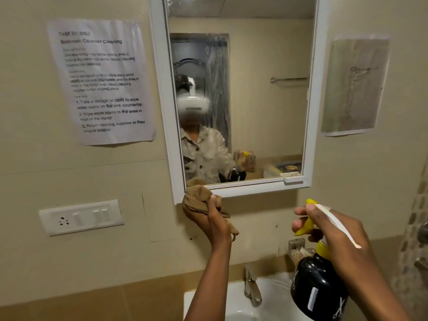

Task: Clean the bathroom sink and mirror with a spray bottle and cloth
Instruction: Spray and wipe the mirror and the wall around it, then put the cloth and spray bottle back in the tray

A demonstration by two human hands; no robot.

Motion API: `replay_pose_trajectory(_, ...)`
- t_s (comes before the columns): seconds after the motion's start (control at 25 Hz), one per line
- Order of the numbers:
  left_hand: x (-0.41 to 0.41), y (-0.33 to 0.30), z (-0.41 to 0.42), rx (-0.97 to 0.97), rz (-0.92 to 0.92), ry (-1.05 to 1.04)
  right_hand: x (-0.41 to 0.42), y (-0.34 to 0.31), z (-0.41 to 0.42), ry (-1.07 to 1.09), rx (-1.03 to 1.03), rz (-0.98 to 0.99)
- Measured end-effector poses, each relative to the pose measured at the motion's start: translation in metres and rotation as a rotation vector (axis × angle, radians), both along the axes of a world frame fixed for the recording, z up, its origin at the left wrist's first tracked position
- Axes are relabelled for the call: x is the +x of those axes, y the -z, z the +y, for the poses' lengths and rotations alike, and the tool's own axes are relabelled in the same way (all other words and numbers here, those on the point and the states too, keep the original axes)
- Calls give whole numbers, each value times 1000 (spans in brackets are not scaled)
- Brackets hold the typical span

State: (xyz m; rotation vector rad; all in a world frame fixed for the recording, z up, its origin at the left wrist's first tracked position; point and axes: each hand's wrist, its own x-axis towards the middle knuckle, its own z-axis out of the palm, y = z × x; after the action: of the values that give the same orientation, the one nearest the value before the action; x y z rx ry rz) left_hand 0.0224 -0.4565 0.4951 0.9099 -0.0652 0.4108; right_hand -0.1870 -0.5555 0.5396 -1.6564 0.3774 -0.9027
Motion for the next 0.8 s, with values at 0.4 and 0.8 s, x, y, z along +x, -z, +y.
replay_pose_trajectory(0.4, -17, 3, -35, 437, 94, 525, 50, -23, 20, 3, -129, -7)
replay_pose_trajectory(0.8, -43, 150, 179, 490, 378, 507, 85, 52, 146, -271, -192, 69)
